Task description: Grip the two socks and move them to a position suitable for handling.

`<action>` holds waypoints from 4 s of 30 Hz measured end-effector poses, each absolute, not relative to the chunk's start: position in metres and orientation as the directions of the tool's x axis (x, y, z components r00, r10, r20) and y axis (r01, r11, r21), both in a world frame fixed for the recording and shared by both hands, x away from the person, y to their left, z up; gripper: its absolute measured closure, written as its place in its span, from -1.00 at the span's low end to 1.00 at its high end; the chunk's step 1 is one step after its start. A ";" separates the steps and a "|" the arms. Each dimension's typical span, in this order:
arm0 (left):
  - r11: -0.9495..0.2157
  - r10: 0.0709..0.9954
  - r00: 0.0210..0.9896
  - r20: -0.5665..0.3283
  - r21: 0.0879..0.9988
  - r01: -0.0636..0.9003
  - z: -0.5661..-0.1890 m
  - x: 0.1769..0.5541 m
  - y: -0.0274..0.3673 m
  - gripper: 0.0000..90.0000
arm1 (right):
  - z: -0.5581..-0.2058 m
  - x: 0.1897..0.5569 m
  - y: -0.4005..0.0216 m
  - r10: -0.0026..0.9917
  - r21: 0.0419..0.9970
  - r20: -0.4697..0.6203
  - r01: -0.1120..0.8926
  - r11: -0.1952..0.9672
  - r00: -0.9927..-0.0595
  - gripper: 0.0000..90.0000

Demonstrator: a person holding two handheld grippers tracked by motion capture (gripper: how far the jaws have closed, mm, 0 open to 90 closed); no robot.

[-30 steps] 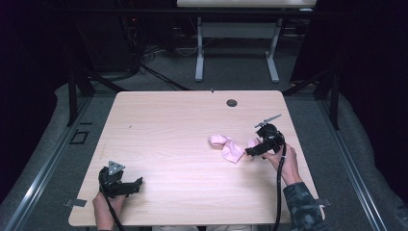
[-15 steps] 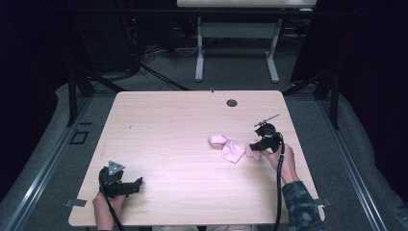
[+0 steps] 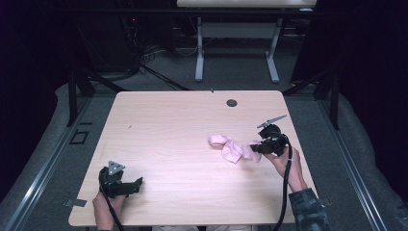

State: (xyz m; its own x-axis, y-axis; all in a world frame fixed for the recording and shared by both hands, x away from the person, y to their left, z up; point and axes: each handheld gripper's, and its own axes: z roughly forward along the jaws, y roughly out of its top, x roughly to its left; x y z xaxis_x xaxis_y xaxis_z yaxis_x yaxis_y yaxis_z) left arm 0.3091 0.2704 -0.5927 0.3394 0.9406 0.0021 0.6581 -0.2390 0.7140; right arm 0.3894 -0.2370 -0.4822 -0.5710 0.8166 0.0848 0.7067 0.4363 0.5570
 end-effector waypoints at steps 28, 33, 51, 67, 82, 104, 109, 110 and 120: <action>-0.238 0.941 0.339 0.001 0.714 0.658 -0.593 0.309 0.270 -0.97 | -0.499 0.312 -0.105 0.425 0.416 0.171 0.456 0.787 -0.889 0.66; -0.238 0.941 0.339 0.001 0.714 0.658 -0.593 0.309 0.270 -0.97 | -0.520 0.311 -0.091 0.402 0.385 0.206 0.451 0.805 -0.892 0.64; -0.238 0.941 0.339 0.001 0.714 0.658 -0.593 0.309 0.270 -0.97 | -0.485 0.330 -0.138 0.484 0.500 0.205 0.516 0.695 -0.851 -0.91; -0.239 0.941 0.339 0.002 0.714 0.658 -0.593 0.309 0.270 -0.97 | -0.512 0.434 -0.157 0.729 0.475 0.095 0.674 0.565 -0.678 -0.83; -0.239 0.941 0.340 0.002 0.714 0.658 -0.593 0.309 0.270 -0.97 | -0.551 0.468 -0.162 0.792 0.455 0.094 0.733 0.505 -0.604 0.73; -0.239 0.940 0.340 0.001 0.714 0.659 -0.593 0.309 0.271 -0.97 | -0.505 0.386 -0.107 0.499 0.528 0.041 0.443 0.725 -0.866 0.89; -0.238 0.941 0.340 0.000 0.714 0.658 -0.593 0.309 0.271 -0.97 | -0.529 0.390 -0.104 0.508 0.478 0.040 0.463 0.746 -0.861 0.83; -0.238 0.941 0.340 0.000 0.714 0.658 -0.593 0.309 0.270 -0.97 | -0.534 0.392 -0.104 0.508 0.475 0.054 0.470 0.744 -0.860 0.78; -0.239 0.940 0.340 0.002 0.715 0.657 -0.593 0.309 0.270 -0.97 | -0.534 0.388 -0.118 0.561 0.525 0.049 0.500 0.689 -0.826 -0.37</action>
